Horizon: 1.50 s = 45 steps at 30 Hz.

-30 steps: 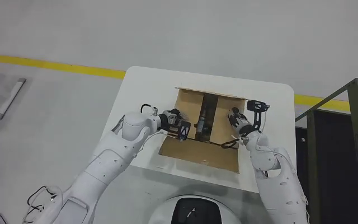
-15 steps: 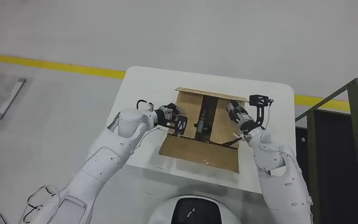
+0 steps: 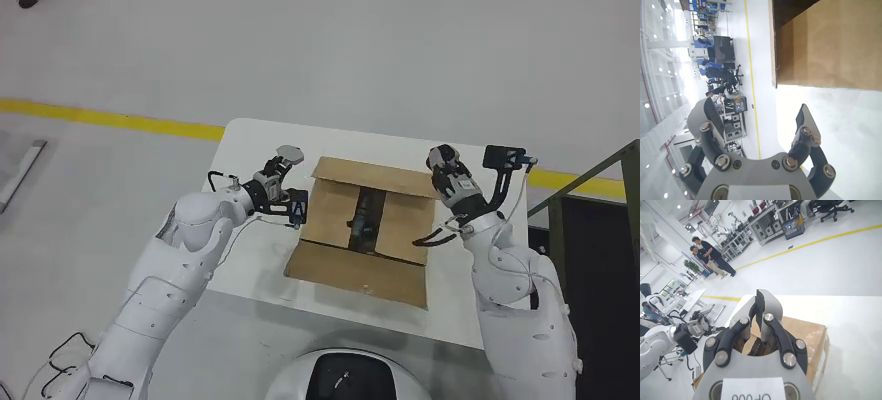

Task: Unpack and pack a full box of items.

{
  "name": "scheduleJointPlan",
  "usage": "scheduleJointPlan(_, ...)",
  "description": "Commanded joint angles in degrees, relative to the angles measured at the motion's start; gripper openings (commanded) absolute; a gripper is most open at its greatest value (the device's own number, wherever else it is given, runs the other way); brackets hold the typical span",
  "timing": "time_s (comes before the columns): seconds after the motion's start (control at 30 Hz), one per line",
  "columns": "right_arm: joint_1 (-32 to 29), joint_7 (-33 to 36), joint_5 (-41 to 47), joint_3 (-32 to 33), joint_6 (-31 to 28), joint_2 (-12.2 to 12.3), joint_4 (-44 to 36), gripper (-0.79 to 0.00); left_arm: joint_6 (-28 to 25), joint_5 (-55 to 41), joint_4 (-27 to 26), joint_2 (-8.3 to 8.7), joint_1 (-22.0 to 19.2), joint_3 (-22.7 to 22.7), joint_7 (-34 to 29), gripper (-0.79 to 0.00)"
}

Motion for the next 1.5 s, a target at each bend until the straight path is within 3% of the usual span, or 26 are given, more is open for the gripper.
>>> scheduleJointPlan(0.0,0.6,-1.1,0.1,-1.4,0.2,-0.1,2.4,-0.785,1.1,-0.3,-1.3,0.29,1.3,-1.0,-0.2,0.000)
scheduleJointPlan(0.33,5.1,-4.1,1.3,-7.3,5.4,-1.1,19.6,-0.785,1.6,-0.5,-2.0,0.41,2.0,-1.5,-0.7,0.000)
scheduleJointPlan(0.53,7.2,-4.0,1.7,-8.7,6.4,-1.4,24.4,-0.785,1.6,-0.5,-2.0,0.41,2.0,-1.5,-0.7,0.000)
scheduleJointPlan(0.83,6.1,-5.8,2.6,-7.2,6.6,-1.1,17.3,-0.785,2.3,-1.1,-3.9,0.86,4.0,-2.4,1.7,0.000)
scheduleJointPlan(1.2,4.1,-4.8,1.6,-6.0,5.5,-0.6,12.4,-0.785,5.0,-1.7,-7.6,4.08,10.0,-10.1,21.9,0.000)
scheduleJointPlan(1.47,3.9,-5.9,2.5,-6.3,5.4,-0.6,12.0,-0.785,5.2,-1.5,-7.6,4.21,10.1,-10.4,22.1,0.000)
